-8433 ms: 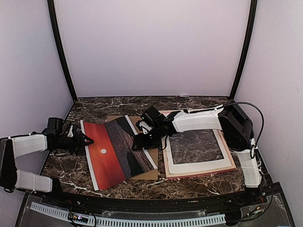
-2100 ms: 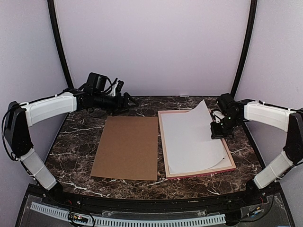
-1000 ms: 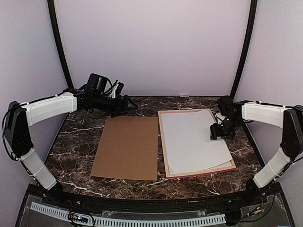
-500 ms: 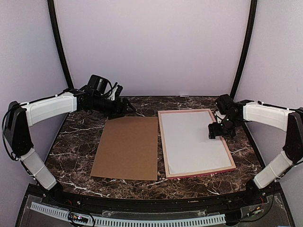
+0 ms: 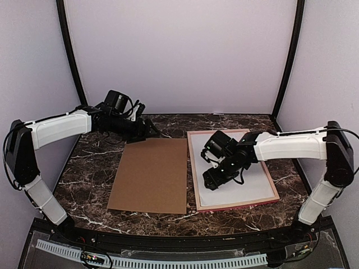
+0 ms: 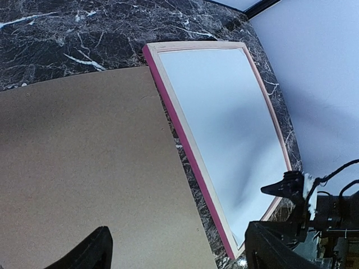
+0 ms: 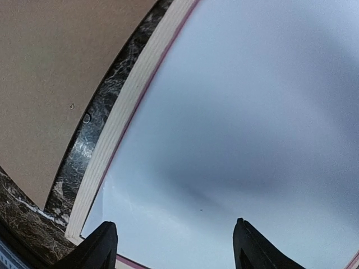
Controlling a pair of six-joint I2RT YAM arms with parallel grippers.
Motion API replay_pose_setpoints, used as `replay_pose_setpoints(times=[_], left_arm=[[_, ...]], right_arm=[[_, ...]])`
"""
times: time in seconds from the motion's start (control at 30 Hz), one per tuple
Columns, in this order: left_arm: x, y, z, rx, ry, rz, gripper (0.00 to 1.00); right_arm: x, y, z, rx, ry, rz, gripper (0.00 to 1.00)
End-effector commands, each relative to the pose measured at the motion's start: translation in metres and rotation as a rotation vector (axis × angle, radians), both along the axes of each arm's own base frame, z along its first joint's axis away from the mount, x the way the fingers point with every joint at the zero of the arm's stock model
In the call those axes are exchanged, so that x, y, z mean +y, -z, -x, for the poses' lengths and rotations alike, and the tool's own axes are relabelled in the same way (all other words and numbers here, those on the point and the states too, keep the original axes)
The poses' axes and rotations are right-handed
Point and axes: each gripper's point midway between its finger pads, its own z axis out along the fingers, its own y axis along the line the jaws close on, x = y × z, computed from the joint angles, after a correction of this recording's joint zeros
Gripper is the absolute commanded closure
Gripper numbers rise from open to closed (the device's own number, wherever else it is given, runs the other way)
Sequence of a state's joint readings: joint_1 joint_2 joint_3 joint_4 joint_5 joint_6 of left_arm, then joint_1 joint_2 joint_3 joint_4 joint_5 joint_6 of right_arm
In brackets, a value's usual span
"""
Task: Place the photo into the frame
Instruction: Place the photo on the mat board, then move the frame body to the center of the board.
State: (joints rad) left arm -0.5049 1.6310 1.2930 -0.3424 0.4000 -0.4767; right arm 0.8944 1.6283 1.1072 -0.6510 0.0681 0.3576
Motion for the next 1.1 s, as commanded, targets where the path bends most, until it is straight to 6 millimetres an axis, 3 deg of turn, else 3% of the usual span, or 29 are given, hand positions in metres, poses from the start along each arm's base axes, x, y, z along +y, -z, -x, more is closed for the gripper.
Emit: replay_pose_setpoints(times=[0.0,0.2,0.67,0.9,1.07], left_arm=[[0.010,0.007,0.004,0.006,-0.004,-0.034,0.16],[0.015,0.011,0.005,0.011,-0.010,-0.048,0.16],[0.020,0.011,0.005,0.011,-0.014,-0.052,0.15],[0.033,0.014,0.004,0.000,-0.035,-0.103,0.13],[0.047,0.015,0.002,-0.021,-0.066,-0.155,0.09]], right_arm=[[0.017,0.015,0.013,0.006,-0.035,0.067,0.28],[0.031,0.029,0.028,0.028,-0.080,0.108,0.29],[0.027,0.050,0.041,-0.016,-0.103,0.276,0.29],[0.022,0.035,0.037,-0.064,-0.095,0.262,0.27],[0.037,0.008,0.035,-0.102,-0.108,0.135,0.24]])
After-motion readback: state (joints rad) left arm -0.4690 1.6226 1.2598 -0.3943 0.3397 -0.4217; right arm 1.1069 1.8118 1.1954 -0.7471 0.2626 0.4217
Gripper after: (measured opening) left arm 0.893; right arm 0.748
